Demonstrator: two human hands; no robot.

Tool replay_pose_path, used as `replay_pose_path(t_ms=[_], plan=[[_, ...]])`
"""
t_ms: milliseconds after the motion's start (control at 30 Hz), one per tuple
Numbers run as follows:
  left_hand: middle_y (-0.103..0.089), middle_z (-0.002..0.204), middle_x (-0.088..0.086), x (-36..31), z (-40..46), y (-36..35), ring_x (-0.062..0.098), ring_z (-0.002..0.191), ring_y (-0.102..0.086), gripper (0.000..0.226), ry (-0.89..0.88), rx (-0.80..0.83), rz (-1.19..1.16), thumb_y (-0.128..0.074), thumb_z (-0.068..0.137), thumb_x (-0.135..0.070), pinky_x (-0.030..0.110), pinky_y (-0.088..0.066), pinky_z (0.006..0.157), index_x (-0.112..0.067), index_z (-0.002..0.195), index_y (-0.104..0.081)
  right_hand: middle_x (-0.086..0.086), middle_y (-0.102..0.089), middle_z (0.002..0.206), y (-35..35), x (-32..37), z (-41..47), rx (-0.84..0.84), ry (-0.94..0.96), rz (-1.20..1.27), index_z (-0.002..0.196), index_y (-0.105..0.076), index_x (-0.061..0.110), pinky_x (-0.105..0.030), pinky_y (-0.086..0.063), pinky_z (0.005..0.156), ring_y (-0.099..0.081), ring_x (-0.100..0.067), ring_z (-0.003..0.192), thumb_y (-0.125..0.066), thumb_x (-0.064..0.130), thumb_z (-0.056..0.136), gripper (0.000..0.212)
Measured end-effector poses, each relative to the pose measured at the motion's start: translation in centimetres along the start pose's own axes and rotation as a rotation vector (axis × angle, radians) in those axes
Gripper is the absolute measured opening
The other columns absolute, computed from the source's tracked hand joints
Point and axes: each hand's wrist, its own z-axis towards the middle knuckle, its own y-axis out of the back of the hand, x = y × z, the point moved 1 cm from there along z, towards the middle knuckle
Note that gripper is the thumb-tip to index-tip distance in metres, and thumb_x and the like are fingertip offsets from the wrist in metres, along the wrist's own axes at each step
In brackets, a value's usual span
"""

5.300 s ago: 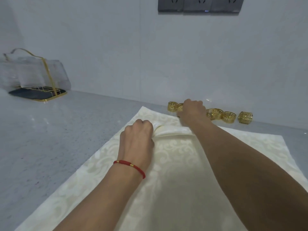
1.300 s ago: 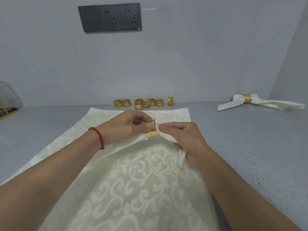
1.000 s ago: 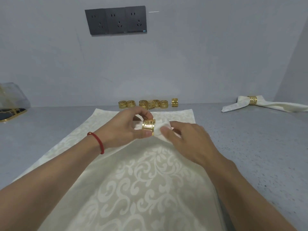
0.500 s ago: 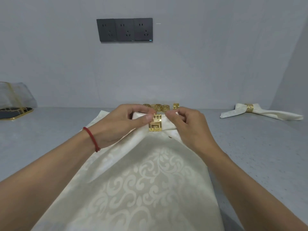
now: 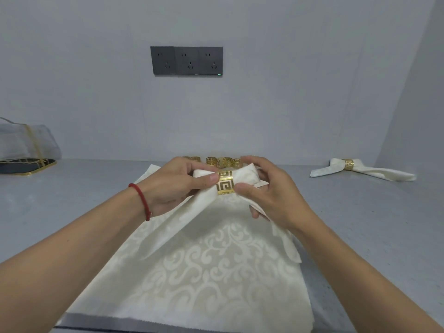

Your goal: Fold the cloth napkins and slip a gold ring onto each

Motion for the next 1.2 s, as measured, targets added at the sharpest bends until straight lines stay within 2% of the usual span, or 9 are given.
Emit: replay_pose_path(t_ms=[100,167,300,500,633,800,933,1067,1200], plan=[[-0.071,0.118,0.016,0.0,-0.3,-0.1,0.033,0.117,-0.064,0.031,0.030,-0.024,-0.073,-0.065,0.093,-0.011,0.042,-0.047,0.107,-0.005,0.124,-0.067,0.002,-0.069,0.107,-0.7,0.3,-0.6,-0.043,0.015,-0.008,0.145,-0.045,0.035,-0.029,-0.049,0.044,-0.066,-0.026,0.049,-0.079,0.017,0.088,0.068],[-0.071,0.117,0.016,0.1,-0.6,-0.2,0.033,0.117,-0.063,0.032,0.036,-0.040,-0.074,-0.065,0.093,-0.012,0.041,-0.048,0.106,-0.006,0.124,-0.067,0.005,-0.070,0.108,-0.7,0.7,-0.8,0.026,-0.018,-0.068,0.144,-0.043,0.035,-0.037,-0.060,0.058,-0.073,-0.024,0.060,-0.080,0.021,0.088,0.069],[-0.072,0.116,0.014,-0.1,-0.9,-0.5,0.032,0.115,-0.065,0.033,-0.018,-0.026,-0.037,-0.067,0.092,-0.012,0.035,-0.050,0.102,-0.006,0.124,-0.067,0.002,-0.077,0.098,0.4,1.2,-0.6,0.080,-0.072,-0.077,0.111,-0.066,0.028,-0.048,-0.059,0.089,-0.076,-0.018,0.089,-0.072,0.039,0.091,0.024],[-0.071,0.114,0.020,-0.3,-0.9,-2.1,0.028,0.104,-0.070,0.037,-0.012,-0.041,-0.067,-0.058,0.098,-0.034,0.037,-0.053,0.095,-0.004,0.117,-0.069,-0.006,-0.079,0.091,1.0,1.4,-0.5,-0.048,-0.074,0.077,0.106,-0.072,0.011,-0.039,-0.059,0.072,-0.076,-0.027,0.080,-0.068,0.023,0.098,0.015],[-0.073,0.102,0.023,-0.1,-0.9,-3.0,0.034,0.095,-0.072,0.032,-0.005,-0.018,-0.046,-0.052,0.103,-0.026,0.034,-0.059,0.080,-0.001,0.112,-0.070,-0.007,-0.079,0.089,1.6,1.1,-0.6,-0.073,-0.091,0.058,0.104,-0.072,0.010,-0.046,-0.060,0.074,-0.076,-0.030,0.079,-0.069,0.025,0.097,0.017],[-0.072,0.098,0.025,0.6,-0.2,-3.7,0.029,0.088,-0.071,0.028,-0.020,-0.061,-0.111,-0.054,0.102,-0.018,0.032,-0.056,0.079,0.002,0.113,-0.070,-0.003,-0.078,0.094,2.1,0.6,-0.9,-0.059,-0.150,0.031,0.109,-0.069,0.018,-0.051,-0.060,0.087,-0.076,-0.026,0.085,-0.069,0.032,0.095,0.020],[-0.073,0.099,0.024,0.8,0.1,-4.1,0.024,0.082,-0.068,0.028,-0.016,-0.059,-0.072,-0.055,0.102,-0.022,0.024,-0.051,0.063,0.000,0.111,-0.070,0.023,-0.062,0.122,2.9,0.8,-0.8,0.051,0.031,-0.276,0.131,-0.052,0.046,-0.024,-0.057,0.087,-0.065,0.002,0.104,-0.084,0.042,0.080,0.061],[-0.073,0.099,0.024,0.9,0.7,-4.5,0.025,0.088,-0.067,0.031,-0.038,-0.036,-0.049,-0.054,0.102,-0.025,0.029,-0.049,0.071,-0.001,0.109,-0.071,0.020,-0.069,0.104,3.1,0.2,0.1,0.042,0.110,-0.412,0.114,-0.067,0.036,-0.036,-0.057,0.085,-0.066,-0.001,0.094,-0.088,0.042,0.074,0.045],[-0.073,0.098,0.023,0.9,1.6,-5.3,0.025,0.088,-0.068,0.037,-0.005,-0.025,-0.072,-0.054,0.100,-0.033,0.026,-0.048,0.066,-0.001,0.108,-0.071,0.014,-0.066,0.111,4.8,-0.4,0.0,0.030,-0.080,-0.250,0.124,-0.060,0.038,-0.035,-0.060,0.079,-0.073,-0.007,0.083,-0.085,0.048,0.077,0.054]])
